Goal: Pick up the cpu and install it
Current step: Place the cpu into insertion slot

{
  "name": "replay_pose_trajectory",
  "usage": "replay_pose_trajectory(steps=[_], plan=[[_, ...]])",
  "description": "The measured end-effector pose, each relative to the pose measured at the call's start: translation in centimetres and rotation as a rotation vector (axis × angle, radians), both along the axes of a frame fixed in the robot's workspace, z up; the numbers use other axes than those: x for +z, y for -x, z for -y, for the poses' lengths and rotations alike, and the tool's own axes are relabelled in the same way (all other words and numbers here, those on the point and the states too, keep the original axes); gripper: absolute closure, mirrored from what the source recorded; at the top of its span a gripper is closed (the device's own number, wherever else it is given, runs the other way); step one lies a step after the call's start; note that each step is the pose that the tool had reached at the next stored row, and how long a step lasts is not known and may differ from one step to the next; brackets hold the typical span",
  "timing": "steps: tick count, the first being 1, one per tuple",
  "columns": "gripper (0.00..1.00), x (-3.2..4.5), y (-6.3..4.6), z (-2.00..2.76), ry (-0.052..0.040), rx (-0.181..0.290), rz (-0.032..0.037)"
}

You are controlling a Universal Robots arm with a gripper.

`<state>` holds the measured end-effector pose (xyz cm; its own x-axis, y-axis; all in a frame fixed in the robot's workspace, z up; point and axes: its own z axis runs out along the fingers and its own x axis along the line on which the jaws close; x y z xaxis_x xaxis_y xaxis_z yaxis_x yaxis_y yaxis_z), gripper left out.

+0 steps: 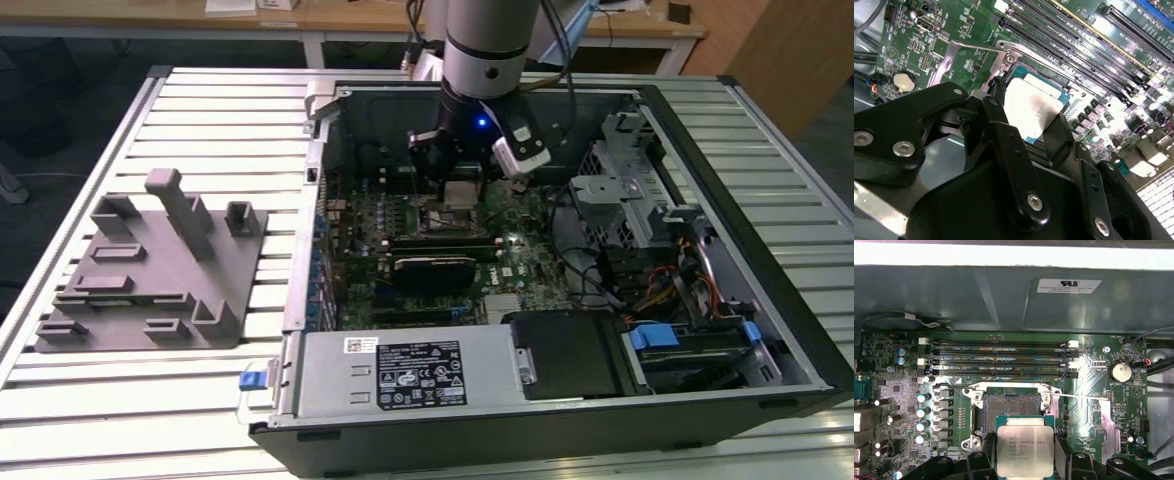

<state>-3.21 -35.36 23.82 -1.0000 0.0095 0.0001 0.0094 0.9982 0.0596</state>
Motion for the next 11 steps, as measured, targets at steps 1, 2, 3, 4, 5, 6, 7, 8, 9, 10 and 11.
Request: replay_pose_trajectory(steps=[1,2,3,4,5,6,7,8,9,10,11], plan=[[0.45,0.00,0.00,0.00,-0.0001,-0.016,0.0000],[0.45,-0.01,0.00,0.00,-0.0002,-0.033,0.0001],[0.45,-0.01,0.00,0.00,-0.0002,-0.050,0.0001],[0.45,0.00,0.00,0.00,0.0000,-0.068,0.0000],[0.45,0.00,0.00,0.00,0.0000,-0.085,0.0000],[0.45,0.00,0.00,0.00,0.0000,-0.105,0.0000],[0.45,0.00,0.01,0.00,0.0000,-0.123,0.0000],[0.45,-0.01,0.00,0.00,-0.0001,-0.141,0.0000],[0.45,0.00,0.00,0.00,0.0000,-0.159,0.0000],[0.45,0.00,0.00,0.00,0.0000,-0.177,0.0000],[0.45,-0.01,0.00,0.00,0.0000,-0.195,0.0000]])
